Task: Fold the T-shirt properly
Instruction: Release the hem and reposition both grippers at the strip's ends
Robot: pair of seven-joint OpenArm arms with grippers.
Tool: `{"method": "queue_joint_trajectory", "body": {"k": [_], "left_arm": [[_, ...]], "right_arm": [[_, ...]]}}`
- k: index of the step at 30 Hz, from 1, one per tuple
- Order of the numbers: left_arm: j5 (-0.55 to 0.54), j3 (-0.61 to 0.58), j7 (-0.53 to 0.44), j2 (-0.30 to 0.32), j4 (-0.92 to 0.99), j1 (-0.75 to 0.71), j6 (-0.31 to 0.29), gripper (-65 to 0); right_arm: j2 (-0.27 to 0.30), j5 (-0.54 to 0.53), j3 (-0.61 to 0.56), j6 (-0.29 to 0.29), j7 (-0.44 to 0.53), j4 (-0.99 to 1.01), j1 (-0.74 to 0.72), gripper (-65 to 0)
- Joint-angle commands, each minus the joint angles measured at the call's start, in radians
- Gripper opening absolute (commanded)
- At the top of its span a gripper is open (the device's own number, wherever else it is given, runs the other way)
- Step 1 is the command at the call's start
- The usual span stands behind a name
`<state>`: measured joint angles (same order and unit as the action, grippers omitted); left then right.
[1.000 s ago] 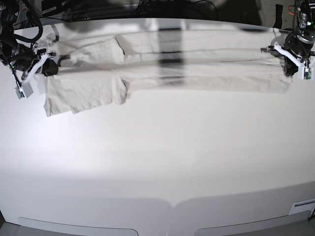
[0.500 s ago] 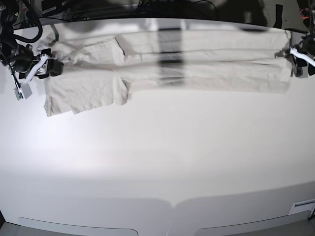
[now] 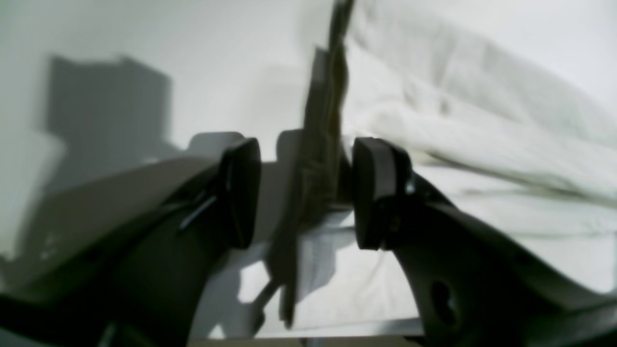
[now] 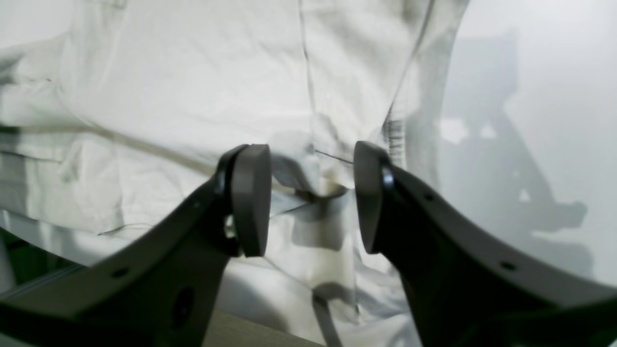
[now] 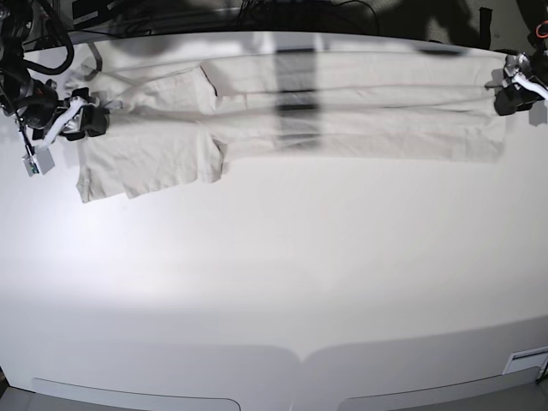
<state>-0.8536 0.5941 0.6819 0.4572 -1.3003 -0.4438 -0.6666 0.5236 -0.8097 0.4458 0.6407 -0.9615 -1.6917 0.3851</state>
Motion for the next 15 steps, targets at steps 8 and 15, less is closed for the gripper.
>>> {"method": "queue_joint_trajectory", "body": {"k": [8,15], "left_arm": [[-0.158,0.007,0.134,0.022,0.116,0.082,-0.032,-35.0],[-0.199,0.007,0.263,0.011,0.126,0.084,-0.032,-41.0]], "right_arm": [[0.017,-0.012,0.011,0.008,0.019,-0.015,-0.008,-36.7],[0.018,-0.013,0.011,0.008,0.035,-0.015,-0.008,-36.7]]}}
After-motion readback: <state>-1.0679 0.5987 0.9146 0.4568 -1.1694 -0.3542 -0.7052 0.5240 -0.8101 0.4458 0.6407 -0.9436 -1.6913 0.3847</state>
